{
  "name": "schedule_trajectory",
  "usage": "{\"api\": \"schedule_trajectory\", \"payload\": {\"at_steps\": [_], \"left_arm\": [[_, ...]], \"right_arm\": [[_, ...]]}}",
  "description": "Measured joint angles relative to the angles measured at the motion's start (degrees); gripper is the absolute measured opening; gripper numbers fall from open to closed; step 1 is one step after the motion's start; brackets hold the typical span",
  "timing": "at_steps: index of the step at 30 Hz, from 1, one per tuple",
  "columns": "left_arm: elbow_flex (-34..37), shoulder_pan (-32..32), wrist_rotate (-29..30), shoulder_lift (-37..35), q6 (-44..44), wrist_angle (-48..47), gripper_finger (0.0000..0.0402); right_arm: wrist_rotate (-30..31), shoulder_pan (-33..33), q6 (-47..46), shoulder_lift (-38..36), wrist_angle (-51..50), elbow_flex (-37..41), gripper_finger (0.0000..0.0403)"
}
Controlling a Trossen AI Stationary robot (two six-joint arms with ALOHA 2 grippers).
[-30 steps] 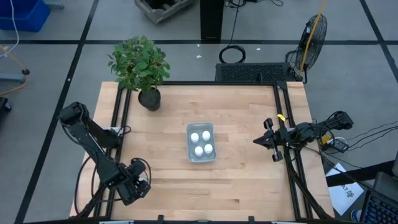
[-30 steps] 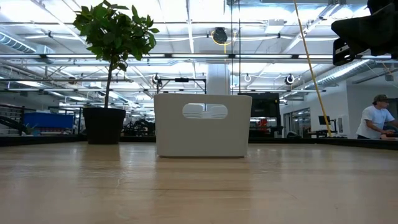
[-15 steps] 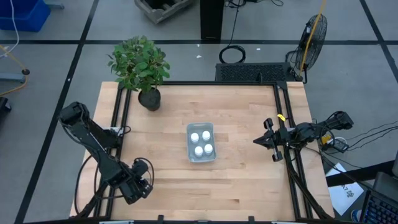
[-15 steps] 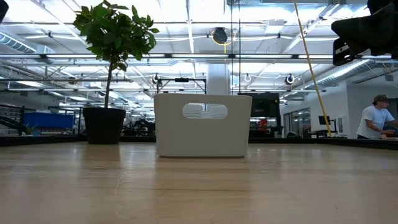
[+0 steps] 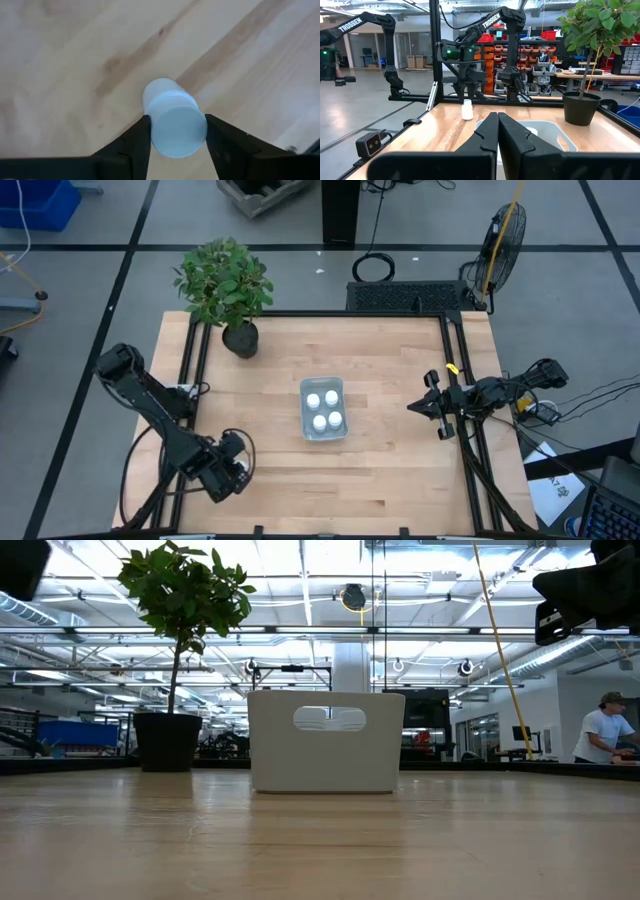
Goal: Pick and place pill bottles into a basket
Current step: Put the white medicine bottle into the gray bin
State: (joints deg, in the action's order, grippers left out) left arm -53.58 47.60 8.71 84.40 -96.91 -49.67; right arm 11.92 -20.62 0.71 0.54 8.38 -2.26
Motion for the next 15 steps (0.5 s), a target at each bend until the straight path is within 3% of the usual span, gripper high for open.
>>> {"api": "schedule_trajectory", "payload": {"at_steps": [9, 15], "left_arm": [[-0.6, -10.9, -1.9, -0.2, 16.4, 0.1, 0.0166], [-5.4, -18.0, -2.9, -0.2, 28.5, -0.5, 0.0164]], "right_arm": [[0.0, 0.0, 0.0, 0.0, 0.0, 0.0, 0.0000], [0.0, 0.0, 0.0, 0.0, 0.0, 0.0, 0.0000]]}}
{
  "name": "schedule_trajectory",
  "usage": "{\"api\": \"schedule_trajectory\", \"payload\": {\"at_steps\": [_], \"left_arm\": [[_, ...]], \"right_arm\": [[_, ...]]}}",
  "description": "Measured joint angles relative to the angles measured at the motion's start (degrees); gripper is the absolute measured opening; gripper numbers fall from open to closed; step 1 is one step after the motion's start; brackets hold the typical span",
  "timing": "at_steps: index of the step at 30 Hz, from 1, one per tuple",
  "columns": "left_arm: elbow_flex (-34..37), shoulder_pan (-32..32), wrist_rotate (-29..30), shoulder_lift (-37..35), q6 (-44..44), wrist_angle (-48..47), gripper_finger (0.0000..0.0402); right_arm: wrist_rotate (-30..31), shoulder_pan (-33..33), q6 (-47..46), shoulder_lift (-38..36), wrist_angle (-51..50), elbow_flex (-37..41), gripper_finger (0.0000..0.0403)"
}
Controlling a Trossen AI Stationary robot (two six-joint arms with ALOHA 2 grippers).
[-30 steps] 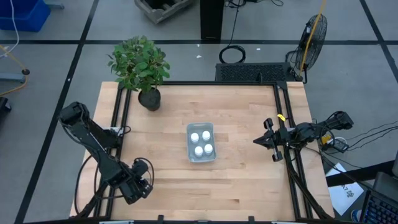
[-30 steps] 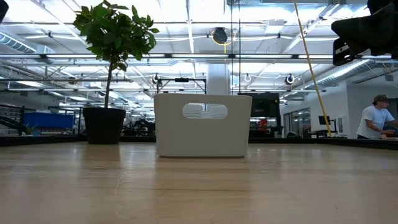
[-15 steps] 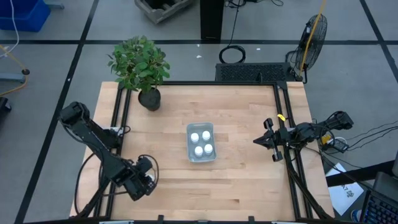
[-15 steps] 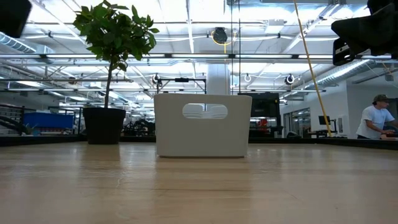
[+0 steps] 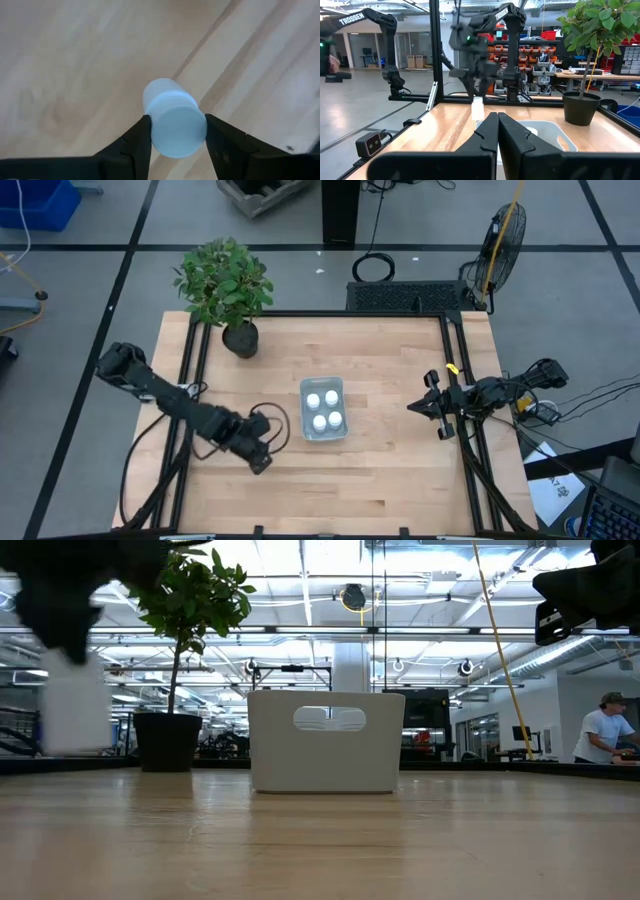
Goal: Pick and place pill bottles into a basket
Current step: Put the white medicine bottle into the gray bin
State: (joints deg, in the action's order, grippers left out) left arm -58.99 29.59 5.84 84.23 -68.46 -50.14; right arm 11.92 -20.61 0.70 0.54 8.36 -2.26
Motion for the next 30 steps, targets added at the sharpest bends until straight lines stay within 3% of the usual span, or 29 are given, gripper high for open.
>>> {"api": "schedule_trajectory", "payload": {"at_steps": [8, 12, 21, 30], "left_arm": [[-15.5, -8.2, 3.0, -0.1, 13.3, -12.6, 0.0170], [-21.6, -13.5, 3.7, -0.1, 19.7, -14.2, 0.0164], [-24.2, -25.7, -3.7, 3.3, 33.2, -6.6, 0.0166], [-24.9, -30.1, -12.8, 11.3, 41.2, 2.1, 0.0166]], "right_arm": [[0.0, 0.0, 0.0, 0.0, 0.0, 0.0, 0.0000], [0.0, 0.0, 0.0, 0.0, 0.0, 0.0, 0.0000], [0.0, 0.0, 0.0, 0.0, 0.0, 0.0, 0.0000], [0.0, 0.0, 0.0, 0.0, 0.0, 0.0, 0.0000]]}}
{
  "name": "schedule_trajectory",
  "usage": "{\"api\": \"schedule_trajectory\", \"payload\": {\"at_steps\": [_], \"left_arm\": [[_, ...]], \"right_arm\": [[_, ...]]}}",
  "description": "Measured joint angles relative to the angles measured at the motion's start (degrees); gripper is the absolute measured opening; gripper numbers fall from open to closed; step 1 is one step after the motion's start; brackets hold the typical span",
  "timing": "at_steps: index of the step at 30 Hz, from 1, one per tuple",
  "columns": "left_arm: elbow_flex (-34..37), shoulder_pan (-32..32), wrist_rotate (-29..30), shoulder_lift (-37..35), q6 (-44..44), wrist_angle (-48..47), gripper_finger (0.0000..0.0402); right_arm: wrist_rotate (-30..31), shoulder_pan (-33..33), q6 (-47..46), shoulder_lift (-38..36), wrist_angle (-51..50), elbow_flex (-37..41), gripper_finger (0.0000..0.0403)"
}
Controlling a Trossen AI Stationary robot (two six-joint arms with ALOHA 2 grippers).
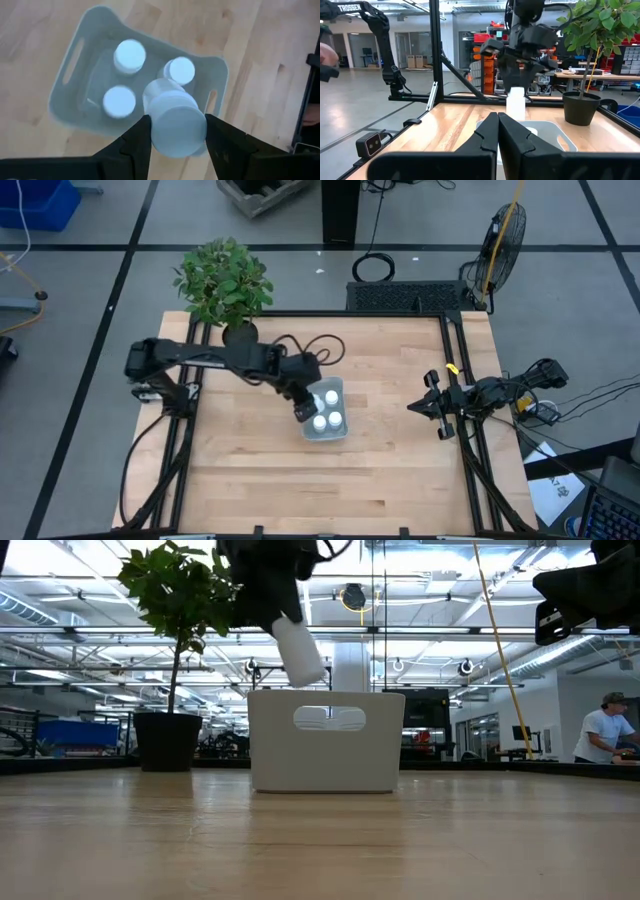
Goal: Pick and place pill bottles into a basket
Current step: Put the white medicine bottle into the gray bin
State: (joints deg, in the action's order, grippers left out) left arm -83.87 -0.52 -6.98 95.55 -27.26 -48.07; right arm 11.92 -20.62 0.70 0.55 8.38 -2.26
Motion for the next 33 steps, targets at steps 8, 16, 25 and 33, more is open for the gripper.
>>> {"api": "schedule_trajectory", "payload": {"at_steps": [8, 16, 25, 33], "left_arm": [[-7.0, -0.8, -0.7, 7.5, 4.5, -1.8, 0.0167], [-13.5, -1.3, -0.3, 14.3, 6.7, -9.0, 0.0169], [-13.9, -1.5, 0.5, 14.9, 7.2, -9.1, 0.0168], [-13.8, -1.5, 0.5, 14.9, 7.5, -8.8, 0.0164]], "right_arm": [[0.0, 0.0, 0.0, 0.0, 0.0, 0.0, 0.0000], [0.0, 0.0, 0.0, 0.0, 0.0, 0.0, 0.0000], [0.0, 0.0, 0.0, 0.0, 0.0, 0.0, 0.0000], [0.0, 0.0, 0.0, 0.0, 0.0, 0.0, 0.0000]]}}
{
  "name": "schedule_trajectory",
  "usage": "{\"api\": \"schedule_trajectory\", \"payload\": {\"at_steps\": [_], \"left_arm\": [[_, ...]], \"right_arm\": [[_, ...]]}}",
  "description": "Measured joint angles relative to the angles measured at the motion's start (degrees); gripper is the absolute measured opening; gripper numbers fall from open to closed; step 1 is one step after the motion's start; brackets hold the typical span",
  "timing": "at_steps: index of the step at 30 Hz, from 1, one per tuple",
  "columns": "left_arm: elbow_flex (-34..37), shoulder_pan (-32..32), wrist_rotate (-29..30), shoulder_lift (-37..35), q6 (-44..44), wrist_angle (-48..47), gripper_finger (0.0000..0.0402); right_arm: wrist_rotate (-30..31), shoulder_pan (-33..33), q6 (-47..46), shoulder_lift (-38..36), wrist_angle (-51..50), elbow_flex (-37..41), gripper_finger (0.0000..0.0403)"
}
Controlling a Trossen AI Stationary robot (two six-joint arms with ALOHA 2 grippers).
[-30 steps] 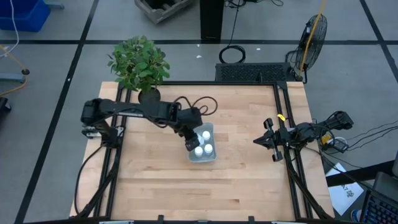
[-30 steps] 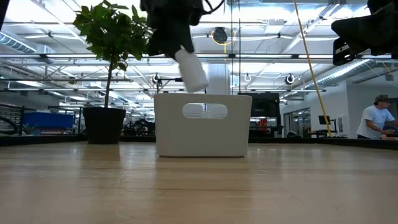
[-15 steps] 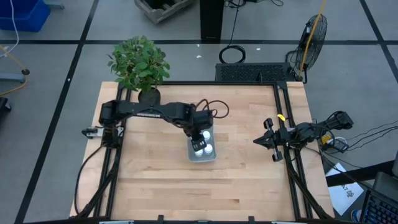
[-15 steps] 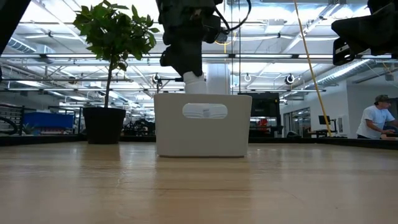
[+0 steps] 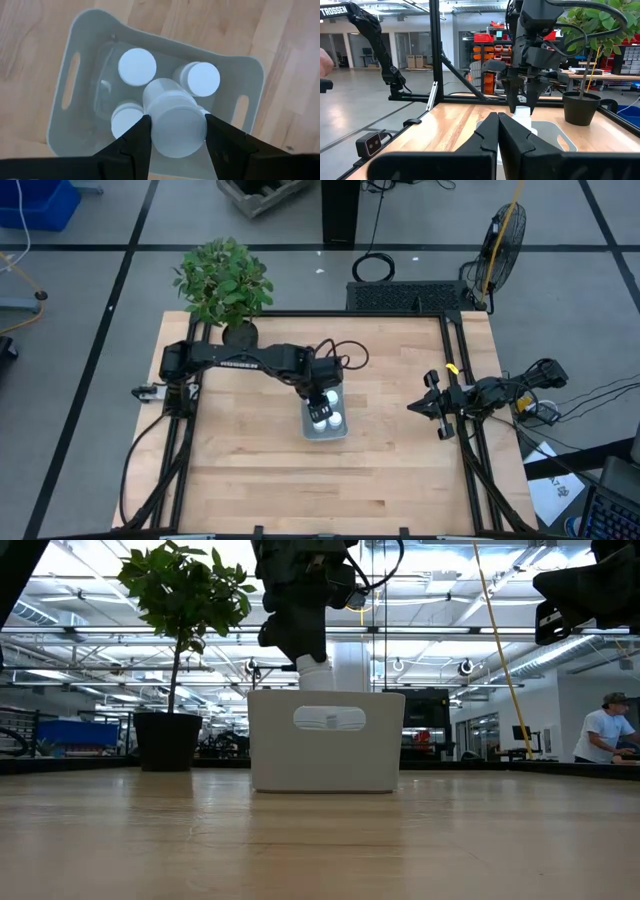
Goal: Pick and place pill bottles into a basket
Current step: Put the white medicine bottle into the gray bin
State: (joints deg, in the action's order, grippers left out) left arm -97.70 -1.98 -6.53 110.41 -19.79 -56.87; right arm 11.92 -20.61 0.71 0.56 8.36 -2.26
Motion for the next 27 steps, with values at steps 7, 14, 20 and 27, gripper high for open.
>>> {"api": "schedule_trajectory", "payload": {"at_steps": [7, 14, 20, 27], "left_arm": [[0.1, 0.0, -0.6, 1.1, 0.2, -0.7, 0.0172], [0.1, 0.0, -1.3, 2.5, 0.7, 0.4, 0.0170], [0.1, 0.0, -1.1, 3.8, 1.1, 0.0, 0.0179], [0.1, 0.0, -1.4, 4.5, 1.5, 0.0, 0.0177]], "right_arm": [[0.0, 0.0, 0.0, 0.0, 0.0, 0.0, 0.0000], [0.0, 0.0, 0.0, 0.0, 0.0, 0.0, 0.0000], [0.0, 0.0, 0.0, 0.0, 0.1, 0.0, 0.0000], [0.0, 0.0, 0.0, 0.0, 0.1, 0.0, 0.0000]]}}
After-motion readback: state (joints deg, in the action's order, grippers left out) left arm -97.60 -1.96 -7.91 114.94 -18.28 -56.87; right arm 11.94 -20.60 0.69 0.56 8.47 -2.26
